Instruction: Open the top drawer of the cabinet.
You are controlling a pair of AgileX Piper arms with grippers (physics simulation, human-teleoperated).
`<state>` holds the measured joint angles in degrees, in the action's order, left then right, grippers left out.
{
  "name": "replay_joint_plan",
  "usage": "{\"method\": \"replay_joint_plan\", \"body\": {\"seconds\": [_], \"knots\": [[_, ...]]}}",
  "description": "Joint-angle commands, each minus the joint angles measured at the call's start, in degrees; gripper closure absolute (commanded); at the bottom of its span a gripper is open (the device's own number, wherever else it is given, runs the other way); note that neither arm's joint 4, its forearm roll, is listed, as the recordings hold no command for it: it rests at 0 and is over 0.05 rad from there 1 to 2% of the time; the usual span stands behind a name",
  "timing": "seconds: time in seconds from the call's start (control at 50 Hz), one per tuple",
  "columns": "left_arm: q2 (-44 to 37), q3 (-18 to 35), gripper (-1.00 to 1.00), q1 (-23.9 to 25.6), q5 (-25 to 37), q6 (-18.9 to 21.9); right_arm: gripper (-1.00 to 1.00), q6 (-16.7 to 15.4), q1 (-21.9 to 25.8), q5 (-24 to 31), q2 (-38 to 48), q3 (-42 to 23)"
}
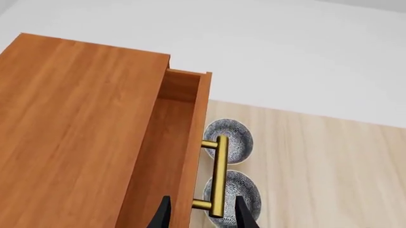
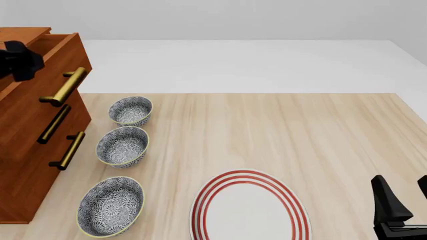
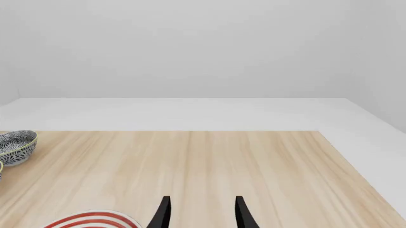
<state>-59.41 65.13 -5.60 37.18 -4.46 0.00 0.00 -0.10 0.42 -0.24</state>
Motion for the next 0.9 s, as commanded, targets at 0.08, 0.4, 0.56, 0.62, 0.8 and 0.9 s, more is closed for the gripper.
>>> {"method": "replay_joint_plan", "body": {"seconds": [0.08,0.4,0.56,0.62,0.8,0.9], "knots": [[-1.18,-1.01,-1.0,0.0,-1.07,0.12,-1.0,0.0,0.0,0.0,0.0,0.0],[-2.9,-2.02,-1.0,0.36,-1.95,-0.36,-1.0,0.0,0.0,0.0,0.0,0.0],[-4.41,-2.68,-1.0,1.05,-2.72,-0.91,-1.0,0.0,0.0,0.0,0.0,0.0],[-4.98,-2.73,-1.0,0.96,-3.15,-0.85,-1.0,0.0,0.0,0.0,0.0,0.0],[-6.31,-2.58,-1.0,1.35,-3.71,-0.93,-1.0,0.0,0.0,0.0,0.0,0.0],[-7.03,-3.15,-1.0,1.91,-4.33,-1.21,-1.0,0.0,0.0,0.0,0.0,0.0]]}}
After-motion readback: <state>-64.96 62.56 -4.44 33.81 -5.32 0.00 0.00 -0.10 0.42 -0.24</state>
